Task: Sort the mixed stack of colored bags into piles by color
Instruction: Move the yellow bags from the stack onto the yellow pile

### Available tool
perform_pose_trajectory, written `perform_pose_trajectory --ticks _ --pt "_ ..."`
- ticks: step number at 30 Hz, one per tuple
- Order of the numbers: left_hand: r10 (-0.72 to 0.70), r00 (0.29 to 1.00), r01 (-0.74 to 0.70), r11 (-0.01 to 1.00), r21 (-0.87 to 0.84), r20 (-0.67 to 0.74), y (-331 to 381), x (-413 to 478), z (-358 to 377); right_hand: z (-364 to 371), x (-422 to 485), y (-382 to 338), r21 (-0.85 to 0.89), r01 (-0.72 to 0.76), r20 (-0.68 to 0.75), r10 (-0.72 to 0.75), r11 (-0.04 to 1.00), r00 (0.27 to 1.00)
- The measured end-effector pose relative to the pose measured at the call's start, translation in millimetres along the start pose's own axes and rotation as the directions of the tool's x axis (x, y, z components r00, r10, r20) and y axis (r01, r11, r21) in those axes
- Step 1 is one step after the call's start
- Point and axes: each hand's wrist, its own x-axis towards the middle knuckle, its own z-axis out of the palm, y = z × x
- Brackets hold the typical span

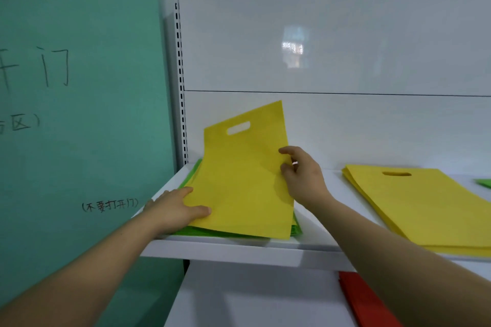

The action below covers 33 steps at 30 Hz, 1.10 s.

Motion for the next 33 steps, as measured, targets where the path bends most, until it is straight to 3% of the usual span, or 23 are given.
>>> perform_pose_trajectory --ticks 6,11,14,18,24,33 --pt "0.046 0.996 -0.079 0.875 -0.478 -0.081 26 0 -10 -32 8 -13 0.240 -0.039 -0.142 0.075 0.970 0.987" --pt "0.049 0.992 -0.112 0.762 -0.638 -0.116 60 1 -4 -82 14 -11 0.254 -0.036 -0.262 0.105 0.967 0.959" --pt "0.119 0.987 -0.159 0.709 -0.686 -0.106 88 0 9 -116 17 4 0.254 -0.054 -0.284 0.128 0.966 0.950" --pt "0.216 0.961 -0.275 0.712 -0.646 -0.171 140 -6 38 -167 20 35 0.192 -0.100 -0.290 0.154 0.976 0.945" --pt "0.285 0.919 -0.384 0.801 -0.458 -0.273 239 -14 94 -247 25 106 -0.193 -0.245 -0.149 0.218 0.950 0.965" --pt "0.270 0.955 -0.296 0.904 -0.309 -0.123 322 -24 177 -319 21 215 -0.457 -0.269 0.018 0.312 0.847 0.950"
